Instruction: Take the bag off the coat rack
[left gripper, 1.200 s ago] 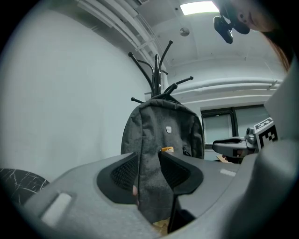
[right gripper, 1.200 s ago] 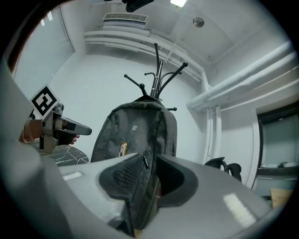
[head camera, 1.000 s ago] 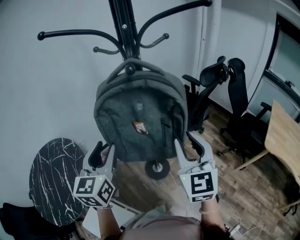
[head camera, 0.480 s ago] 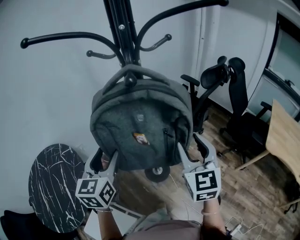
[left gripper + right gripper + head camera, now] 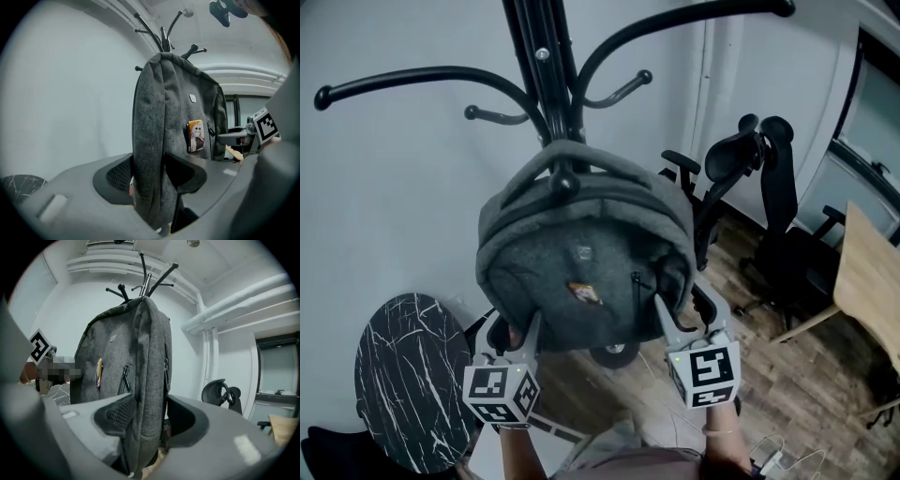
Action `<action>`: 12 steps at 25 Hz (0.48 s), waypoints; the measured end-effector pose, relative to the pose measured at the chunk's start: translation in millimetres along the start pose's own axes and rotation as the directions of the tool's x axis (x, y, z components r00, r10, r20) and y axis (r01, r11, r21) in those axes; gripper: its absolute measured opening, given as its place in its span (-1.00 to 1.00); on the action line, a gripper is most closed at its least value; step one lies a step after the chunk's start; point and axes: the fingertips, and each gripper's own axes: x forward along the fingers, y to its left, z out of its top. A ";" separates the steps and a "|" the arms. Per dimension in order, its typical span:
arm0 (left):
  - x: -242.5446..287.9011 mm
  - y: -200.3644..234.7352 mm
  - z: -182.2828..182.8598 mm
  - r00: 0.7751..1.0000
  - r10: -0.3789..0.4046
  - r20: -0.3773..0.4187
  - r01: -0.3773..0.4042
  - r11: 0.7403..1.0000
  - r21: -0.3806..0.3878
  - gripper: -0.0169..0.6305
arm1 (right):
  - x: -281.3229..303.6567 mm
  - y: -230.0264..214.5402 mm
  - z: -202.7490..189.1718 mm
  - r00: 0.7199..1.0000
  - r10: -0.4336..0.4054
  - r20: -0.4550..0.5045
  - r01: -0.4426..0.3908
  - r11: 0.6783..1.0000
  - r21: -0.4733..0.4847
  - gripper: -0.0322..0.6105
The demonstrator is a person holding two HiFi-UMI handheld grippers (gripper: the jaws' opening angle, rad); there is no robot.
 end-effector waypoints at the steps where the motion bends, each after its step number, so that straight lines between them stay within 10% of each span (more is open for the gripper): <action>1: 0.2 0.4 0.2 1.000 0.006 0.003 -0.006 1.000 0.005 -0.29 | 0.4 0.1 0.4 1.000 -0.005 -0.002 0.005 1.000 -0.003 -0.27; 12: -9.0 -8.7 5.3 0.997 0.054 0.046 -0.057 0.997 0.048 -0.68 | -9.0 8.2 10.8 0.996 -0.052 0.071 0.058 0.995 -0.083 -0.56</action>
